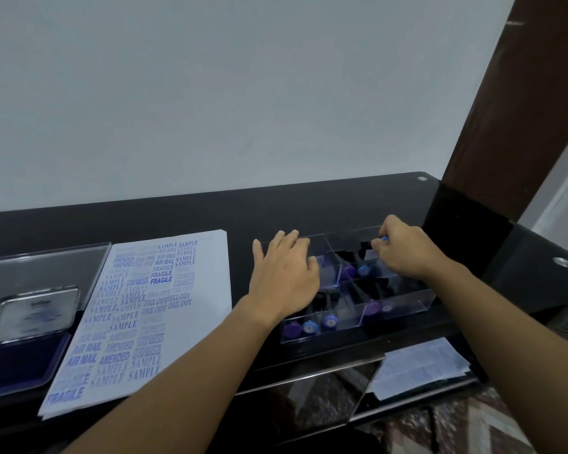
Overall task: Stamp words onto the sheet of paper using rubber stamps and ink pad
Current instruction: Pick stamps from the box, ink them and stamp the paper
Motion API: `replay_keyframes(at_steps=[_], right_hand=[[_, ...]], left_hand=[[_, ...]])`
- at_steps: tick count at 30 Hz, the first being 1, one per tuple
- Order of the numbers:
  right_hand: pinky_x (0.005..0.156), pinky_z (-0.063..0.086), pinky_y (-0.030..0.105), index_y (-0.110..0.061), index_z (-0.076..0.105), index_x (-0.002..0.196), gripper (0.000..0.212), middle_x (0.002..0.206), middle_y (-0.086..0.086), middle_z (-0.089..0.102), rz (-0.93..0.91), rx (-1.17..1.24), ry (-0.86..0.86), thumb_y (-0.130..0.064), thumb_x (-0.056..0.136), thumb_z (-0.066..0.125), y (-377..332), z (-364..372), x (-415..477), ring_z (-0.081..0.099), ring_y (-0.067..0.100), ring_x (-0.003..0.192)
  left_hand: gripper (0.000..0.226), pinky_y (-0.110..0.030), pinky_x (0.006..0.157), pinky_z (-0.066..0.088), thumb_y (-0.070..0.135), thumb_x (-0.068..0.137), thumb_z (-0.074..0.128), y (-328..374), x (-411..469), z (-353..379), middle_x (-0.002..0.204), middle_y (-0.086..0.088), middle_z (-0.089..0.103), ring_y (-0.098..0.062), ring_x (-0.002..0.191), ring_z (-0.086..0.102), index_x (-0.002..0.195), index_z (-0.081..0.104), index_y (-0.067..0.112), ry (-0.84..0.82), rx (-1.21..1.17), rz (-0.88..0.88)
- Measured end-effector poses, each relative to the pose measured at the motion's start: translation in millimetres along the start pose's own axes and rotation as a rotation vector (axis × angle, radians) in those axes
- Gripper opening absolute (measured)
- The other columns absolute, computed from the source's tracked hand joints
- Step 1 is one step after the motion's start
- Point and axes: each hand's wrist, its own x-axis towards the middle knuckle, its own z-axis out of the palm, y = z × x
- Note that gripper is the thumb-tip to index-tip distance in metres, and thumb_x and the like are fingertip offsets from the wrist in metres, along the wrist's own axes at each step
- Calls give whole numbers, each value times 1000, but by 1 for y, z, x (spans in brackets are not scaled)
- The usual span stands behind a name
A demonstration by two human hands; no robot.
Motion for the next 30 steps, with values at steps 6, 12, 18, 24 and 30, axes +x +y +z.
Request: replay_keyframes(at_steps=[6,12,18,24,30], right_hand=[[65,48,40,-21,44,95,15,91,8,55,-18,-56,12,-35,100,48,1,3,2,56,25,78],[67,43,37,-23,47,94,12,93,3,57,-23,-115,-2,-32,97,56,-1,4,8,53,23,86],[71,53,36,-18,64,88,4,91,6,64,53,-132,-25,-19,87,67,-8,3,15,61,26,84],[70,53,35,-16,70,87,8,89,7,67,90,-117,30,-23,84,67,-6,8,15,62,28,82],[73,58,38,-14,71,86,11,87,7,70,82,-111,44,-23,85,65,-4,9,12,64,27,80]], left_hand=[[48,-53,121,2,26,102,33,-1,0,0,161,0,25,-17,151,10,149,39,16,12,-52,-30],[48,-52,121,4,24,101,34,-2,0,0,161,-1,26,-18,151,12,148,40,16,15,-56,-26],[47,-52,122,3,24,102,34,-2,0,0,161,-2,26,-18,151,11,148,41,15,17,-64,-26],[47,-52,122,4,20,101,33,-3,0,1,161,-2,27,-18,151,13,146,43,15,32,-79,-22],[46,-51,123,5,15,100,34,-2,-1,0,159,-2,31,-19,150,14,145,45,13,53,-130,-29]])
